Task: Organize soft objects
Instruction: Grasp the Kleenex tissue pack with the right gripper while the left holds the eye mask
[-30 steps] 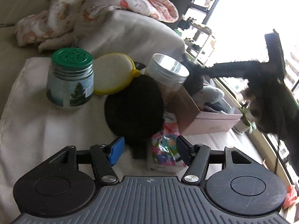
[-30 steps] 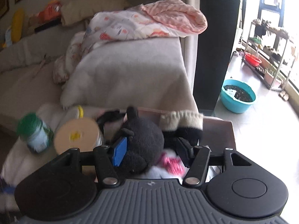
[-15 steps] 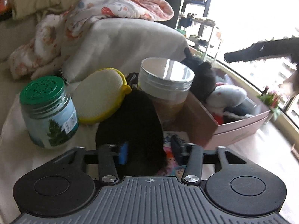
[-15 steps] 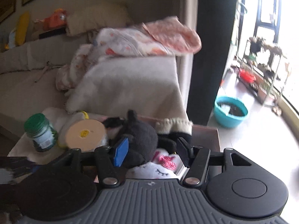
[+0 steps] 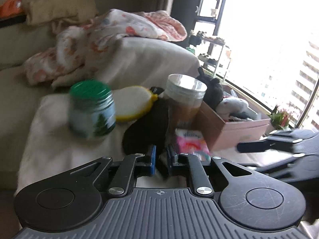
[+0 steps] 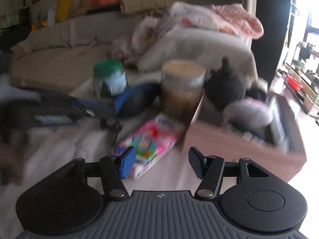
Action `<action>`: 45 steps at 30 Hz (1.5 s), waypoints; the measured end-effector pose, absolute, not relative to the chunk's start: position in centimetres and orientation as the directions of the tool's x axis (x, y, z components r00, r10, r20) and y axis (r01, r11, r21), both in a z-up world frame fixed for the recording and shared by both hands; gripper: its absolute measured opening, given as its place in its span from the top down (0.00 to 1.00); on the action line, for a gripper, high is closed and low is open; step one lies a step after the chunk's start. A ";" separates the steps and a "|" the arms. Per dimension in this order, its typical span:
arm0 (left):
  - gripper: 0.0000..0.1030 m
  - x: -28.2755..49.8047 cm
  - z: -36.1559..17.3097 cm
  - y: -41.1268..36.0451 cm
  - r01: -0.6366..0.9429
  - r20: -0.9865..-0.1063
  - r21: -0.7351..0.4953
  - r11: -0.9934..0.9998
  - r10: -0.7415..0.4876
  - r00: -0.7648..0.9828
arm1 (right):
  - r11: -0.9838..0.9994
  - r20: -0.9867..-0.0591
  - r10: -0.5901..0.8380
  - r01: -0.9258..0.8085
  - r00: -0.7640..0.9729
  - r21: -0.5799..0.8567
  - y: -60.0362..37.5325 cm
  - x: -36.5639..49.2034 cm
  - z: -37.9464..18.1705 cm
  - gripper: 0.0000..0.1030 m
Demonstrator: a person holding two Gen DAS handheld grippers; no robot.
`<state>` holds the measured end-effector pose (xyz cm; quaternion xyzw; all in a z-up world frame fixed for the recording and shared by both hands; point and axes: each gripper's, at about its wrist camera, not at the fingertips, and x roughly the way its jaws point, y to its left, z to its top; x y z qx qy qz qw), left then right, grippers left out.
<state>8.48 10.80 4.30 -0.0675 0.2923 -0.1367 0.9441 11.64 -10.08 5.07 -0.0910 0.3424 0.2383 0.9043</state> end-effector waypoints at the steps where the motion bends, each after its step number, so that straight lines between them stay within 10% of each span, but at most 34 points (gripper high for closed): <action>1: 0.87 7.4 4.4 11.5 0.208 -0.536 -0.219 0.953 -0.296 0.791 | 0.883 -0.667 0.367 -0.468 0.648 0.032 -9.8 11.9 4.4 0.42; 7: 0.87 2.8 4.6 14.0 0.147 -0.560 -0.254 0.956 -0.269 0.784 | 0.910 -0.685 0.412 -0.315 0.601 0.271 -8.3 14.3 2.8 0.38; 22: 0.83 5.6 4.6 11.6 0.150 -0.553 -0.265 0.953 -0.278 0.786 | 0.900 -0.652 0.338 -0.435 0.679 0.013 -12.9 8.3 2.7 0.60; 30: 0.78 8.4 6.0 4.2 0.163 -0.508 -0.008 0.987 -0.144 0.849 | 0.915 -0.611 0.355 -0.398 0.707 0.071 -16.4 6.3 1.4 0.46; 45: 0.72 14.7 3.3 2.5 0.067 -0.627 0.106 0.992 0.015 0.779 | 0.902 -0.610 0.419 -0.387 0.672 0.192 -17.5 6.9 0.9 0.40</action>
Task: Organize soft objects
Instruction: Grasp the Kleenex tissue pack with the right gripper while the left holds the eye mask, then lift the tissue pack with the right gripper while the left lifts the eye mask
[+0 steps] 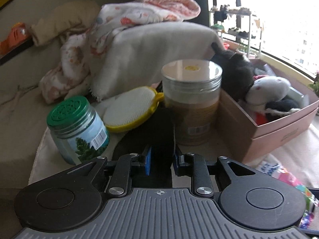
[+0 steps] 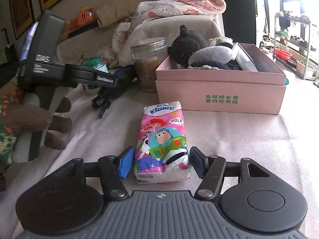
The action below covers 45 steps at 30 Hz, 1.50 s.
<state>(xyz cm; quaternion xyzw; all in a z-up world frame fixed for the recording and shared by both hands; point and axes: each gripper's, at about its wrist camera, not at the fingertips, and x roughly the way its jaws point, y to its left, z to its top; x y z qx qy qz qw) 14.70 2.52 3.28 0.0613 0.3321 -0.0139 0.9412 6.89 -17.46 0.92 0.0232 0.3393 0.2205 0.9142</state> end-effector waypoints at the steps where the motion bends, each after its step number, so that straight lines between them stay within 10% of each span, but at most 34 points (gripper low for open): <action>1: 0.70 14.9 3.1 2.6 0.064 -0.632 0.109 0.992 0.019 0.775 | 0.901 -0.610 0.419 -0.388 0.672 0.193 -17.4 6.9 0.9 0.39; 30: 0.64 4.5 3.6 5.9 0.301 -0.689 -0.010 0.954 -0.224 0.689 | 0.912 -0.624 0.379 -0.390 0.683 0.127 -16.6 6.9 0.8 0.34; 40: 0.53 7.2 2.5 5.4 0.230 -0.697 -0.042 0.972 -0.193 0.691 | 0.854 -0.643 0.490 -0.473 0.589 0.218 -16.9 8.3 0.7 0.00; 45: 0.53 8.0 1.8 6.2 0.201 -0.683 -0.044 0.979 -0.176 0.709 | 0.867 -0.673 0.438 -0.478 0.596 0.141 -15.4 7.8 0.6 0.00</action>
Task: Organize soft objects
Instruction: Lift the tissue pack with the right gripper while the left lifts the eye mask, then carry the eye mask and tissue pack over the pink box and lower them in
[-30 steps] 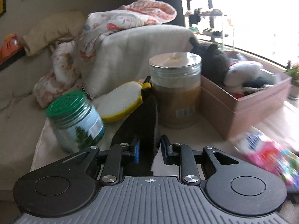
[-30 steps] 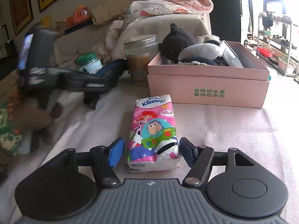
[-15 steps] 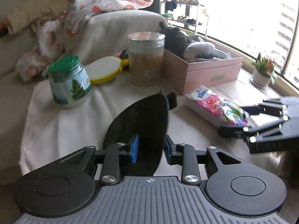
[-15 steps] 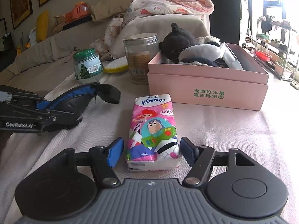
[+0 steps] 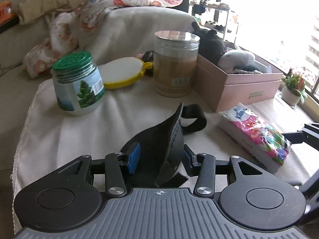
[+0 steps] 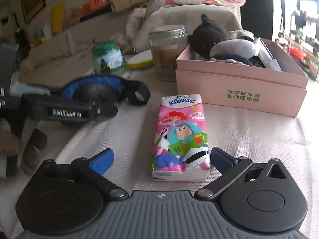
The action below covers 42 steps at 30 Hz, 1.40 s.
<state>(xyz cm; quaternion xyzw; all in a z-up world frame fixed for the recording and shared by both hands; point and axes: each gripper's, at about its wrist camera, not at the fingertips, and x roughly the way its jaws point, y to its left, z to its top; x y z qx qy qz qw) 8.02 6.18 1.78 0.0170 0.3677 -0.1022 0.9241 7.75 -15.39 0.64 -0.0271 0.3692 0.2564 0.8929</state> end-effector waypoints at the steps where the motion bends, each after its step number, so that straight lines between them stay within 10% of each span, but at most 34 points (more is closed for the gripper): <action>1: 0.54 8.0 1.7 6.3 0.206 -0.679 -0.047 0.977 -0.182 0.711 | 0.866 -0.681 0.422 -0.489 0.598 0.107 -14.9 7.5 0.6 0.00; 17: 0.62 5.0 1.9 8.5 0.196 -0.634 -0.163 0.967 -0.255 0.730 | 0.928 -0.686 0.283 -0.373 0.670 0.019 -13.4 11.3 0.5 0.15; 20: 0.66 3.8 2.4 8.3 0.190 -0.635 -0.157 0.969 -0.247 0.732 | 0.923 -0.682 0.289 -0.384 0.671 0.014 -13.5 10.7 0.9 0.50; 42: 0.77 -5.2 6.0 -1.8 0.363 -0.598 -0.248 0.898 -0.437 0.672 | 0.949 -0.457 0.284 -0.315 0.843 0.009 -24.0 -5.2 5.0 0.52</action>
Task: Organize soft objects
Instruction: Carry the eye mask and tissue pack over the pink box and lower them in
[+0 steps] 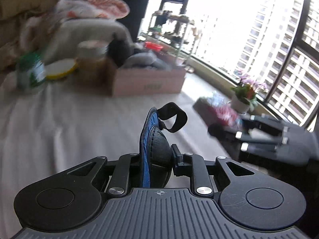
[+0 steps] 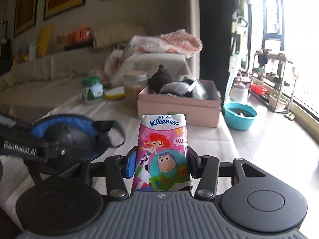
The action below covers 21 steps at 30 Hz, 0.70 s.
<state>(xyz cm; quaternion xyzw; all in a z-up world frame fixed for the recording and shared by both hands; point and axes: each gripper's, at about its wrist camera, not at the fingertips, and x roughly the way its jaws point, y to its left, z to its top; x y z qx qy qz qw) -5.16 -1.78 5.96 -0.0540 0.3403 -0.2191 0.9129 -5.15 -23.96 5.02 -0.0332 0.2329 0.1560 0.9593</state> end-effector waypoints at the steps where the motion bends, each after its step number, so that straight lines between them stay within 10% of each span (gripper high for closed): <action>1: 0.77 -4.6 6.6 -2.3 0.375 -0.591 -0.246 0.894 -0.445 0.673 | 0.953 -0.441 0.274 -0.302 0.855 0.006 -24.3 -5.4 4.9 0.52; 13: 0.77 13.9 16.7 -5.9 0.398 -0.297 -0.548 0.735 -0.617 0.729 | 0.966 -0.389 0.258 -0.248 0.885 0.076 -27.4 -3.6 5.9 0.52; 21: 0.77 23.1 10.4 -7.6 0.333 -0.252 -0.693 0.639 -0.648 0.719 | 0.976 -0.492 0.215 -0.195 0.843 0.093 -28.1 2.8 8.0 0.52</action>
